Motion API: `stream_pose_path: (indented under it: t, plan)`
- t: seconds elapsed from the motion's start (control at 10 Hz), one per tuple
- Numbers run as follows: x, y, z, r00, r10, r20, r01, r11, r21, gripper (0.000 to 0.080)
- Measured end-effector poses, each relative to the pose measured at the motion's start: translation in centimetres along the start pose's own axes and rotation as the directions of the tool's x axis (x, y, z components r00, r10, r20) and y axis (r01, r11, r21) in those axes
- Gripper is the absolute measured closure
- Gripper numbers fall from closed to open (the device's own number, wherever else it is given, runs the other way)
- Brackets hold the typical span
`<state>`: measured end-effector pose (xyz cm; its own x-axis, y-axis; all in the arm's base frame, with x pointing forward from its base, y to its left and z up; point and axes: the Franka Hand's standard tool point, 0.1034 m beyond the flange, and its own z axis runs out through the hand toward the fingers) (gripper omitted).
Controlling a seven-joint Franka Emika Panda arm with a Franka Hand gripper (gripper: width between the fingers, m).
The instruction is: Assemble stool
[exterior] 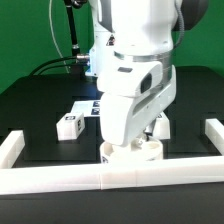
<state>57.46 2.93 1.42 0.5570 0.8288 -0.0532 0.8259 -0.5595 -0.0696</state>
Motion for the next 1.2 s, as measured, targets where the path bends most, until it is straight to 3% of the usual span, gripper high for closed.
stream_pose_path:
  t: [0.5,0.8,1.0,1.1,1.2]
  plan:
    - [5.1,-3.4,0.1,0.998,-0.065,-0.002,0.065,0.998,0.005,0.0768]
    - [6.6,-4.5,0.1,0.999,-0.044,-0.009,0.044,0.999,0.001,0.0768]
    - [6.5,-4.3,0.0,0.999,-0.044,-0.009,0.044,0.999,0.000,0.0768]
    - [6.5,-4.3,0.0,0.999,-0.044,-0.009,0.044,0.999,0.000,0.0661]
    - [6.5,-4.3,0.0,0.999,-0.044,-0.009,0.044,0.999,0.000,0.0661]
